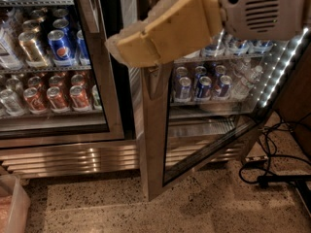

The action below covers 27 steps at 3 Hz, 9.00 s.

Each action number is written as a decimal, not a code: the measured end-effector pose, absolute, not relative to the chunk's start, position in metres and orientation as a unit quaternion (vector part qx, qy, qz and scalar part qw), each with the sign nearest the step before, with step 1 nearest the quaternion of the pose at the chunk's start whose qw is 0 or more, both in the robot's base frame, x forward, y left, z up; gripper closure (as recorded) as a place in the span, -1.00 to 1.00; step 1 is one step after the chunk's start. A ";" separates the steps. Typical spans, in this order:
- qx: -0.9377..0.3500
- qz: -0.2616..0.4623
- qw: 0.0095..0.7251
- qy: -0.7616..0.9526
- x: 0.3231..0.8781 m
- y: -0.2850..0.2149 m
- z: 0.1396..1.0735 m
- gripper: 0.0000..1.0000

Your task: Open right fridge door

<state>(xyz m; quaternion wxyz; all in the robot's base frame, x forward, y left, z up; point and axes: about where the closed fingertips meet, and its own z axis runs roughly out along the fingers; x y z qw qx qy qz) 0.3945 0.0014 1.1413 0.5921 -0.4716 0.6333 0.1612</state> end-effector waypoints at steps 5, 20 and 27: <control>-0.472 0.161 0.592 0.633 0.394 0.001 1.141 -1.00; -0.472 0.161 0.592 0.633 0.394 0.001 1.141 -1.00; -0.472 0.161 0.592 0.633 0.394 0.001 1.141 -1.00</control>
Offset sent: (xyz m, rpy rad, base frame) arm -0.0769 -0.0722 -0.0683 -0.6618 0.1476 -0.0191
